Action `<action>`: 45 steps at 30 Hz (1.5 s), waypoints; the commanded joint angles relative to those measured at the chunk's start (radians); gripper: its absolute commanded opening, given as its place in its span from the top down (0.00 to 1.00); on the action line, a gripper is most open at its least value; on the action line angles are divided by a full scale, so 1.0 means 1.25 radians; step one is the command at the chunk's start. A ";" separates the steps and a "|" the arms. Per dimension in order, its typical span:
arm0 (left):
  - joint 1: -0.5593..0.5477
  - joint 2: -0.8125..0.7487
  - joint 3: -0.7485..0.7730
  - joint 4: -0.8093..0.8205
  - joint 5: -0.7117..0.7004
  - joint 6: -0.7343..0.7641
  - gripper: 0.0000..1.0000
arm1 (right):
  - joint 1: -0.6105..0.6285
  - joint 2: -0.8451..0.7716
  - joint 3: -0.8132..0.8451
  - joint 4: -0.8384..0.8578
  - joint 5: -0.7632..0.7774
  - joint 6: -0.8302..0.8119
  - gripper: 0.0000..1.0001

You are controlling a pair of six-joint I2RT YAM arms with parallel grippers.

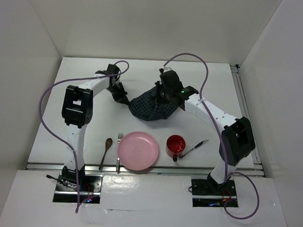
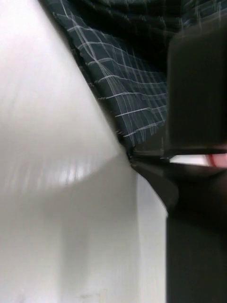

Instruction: Set the dinner table for one person

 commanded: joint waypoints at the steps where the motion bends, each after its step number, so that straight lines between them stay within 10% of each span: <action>1: -0.007 0.045 0.035 0.027 0.009 -0.031 0.96 | -0.025 -0.048 -0.009 0.012 0.006 0.022 1.00; 16: 0.141 -0.253 0.251 -0.070 0.042 -0.023 1.00 | -0.289 -0.161 0.157 -0.014 -0.074 0.104 1.00; 31: 0.157 -0.602 -0.206 0.012 0.089 0.012 1.00 | -0.261 -0.436 -0.201 0.008 -0.014 0.232 1.00; 40: 0.164 -0.404 0.066 -0.031 0.135 0.037 1.00 | -0.279 -0.299 -0.081 0.139 -0.006 0.196 1.00; 45: 0.199 -0.189 0.435 -0.088 0.226 0.026 1.00 | -0.325 -0.158 0.048 0.285 -0.071 0.189 1.00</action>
